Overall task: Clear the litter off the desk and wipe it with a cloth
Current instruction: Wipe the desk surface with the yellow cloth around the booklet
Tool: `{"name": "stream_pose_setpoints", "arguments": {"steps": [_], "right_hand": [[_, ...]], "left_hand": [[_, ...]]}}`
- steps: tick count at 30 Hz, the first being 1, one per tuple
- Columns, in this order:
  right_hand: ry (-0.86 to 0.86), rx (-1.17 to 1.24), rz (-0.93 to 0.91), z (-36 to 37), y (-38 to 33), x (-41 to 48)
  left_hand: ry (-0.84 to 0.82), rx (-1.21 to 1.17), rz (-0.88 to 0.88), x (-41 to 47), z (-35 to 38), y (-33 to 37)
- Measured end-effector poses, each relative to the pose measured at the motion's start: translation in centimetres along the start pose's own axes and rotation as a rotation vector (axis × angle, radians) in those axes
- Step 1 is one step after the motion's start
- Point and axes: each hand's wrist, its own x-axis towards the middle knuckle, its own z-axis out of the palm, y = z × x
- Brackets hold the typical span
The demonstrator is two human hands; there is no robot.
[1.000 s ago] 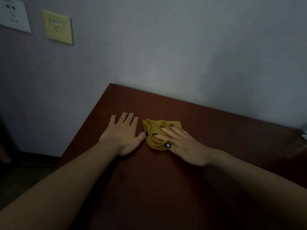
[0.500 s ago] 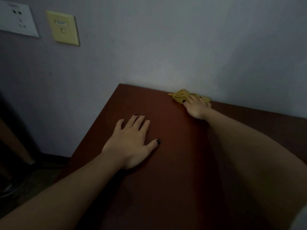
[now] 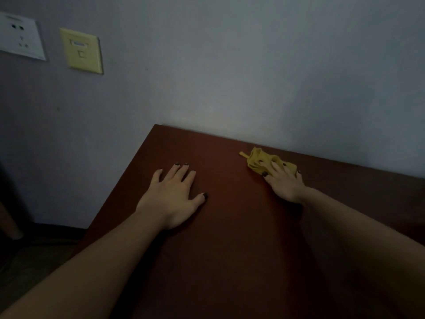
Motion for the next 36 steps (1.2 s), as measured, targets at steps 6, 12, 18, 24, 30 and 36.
{"name": "stream_pose_setpoints", "arguments": {"steps": [6,12,18,24,30,36], "right_hand": [[-0.047,-0.078,-0.189,0.9,-1.4,-8.2],[-0.134,-0.013,-0.338,1.0,-5.1,-10.2],[0.020,0.006,-0.357,1.0,-8.4,-4.3],[0.046,0.034,-0.252,-0.1,-8.6,2.3],[0.066,0.074,-0.150,-1.0,-6.0,4.4],[0.103,0.033,-0.051,-0.2,-3.1,2.1]], "left_hand": [[0.018,-0.005,0.000,-0.1,-0.1,0.4],[0.028,0.007,-0.006,0.0,0.1,0.3],[0.025,0.006,-0.008,0.0,0.0,0.2],[0.025,0.001,-0.001,0.1,0.0,-0.1],[0.038,-0.004,-0.001,0.0,0.1,-0.3],[0.020,0.019,-0.010,-0.2,0.0,0.2]]}}
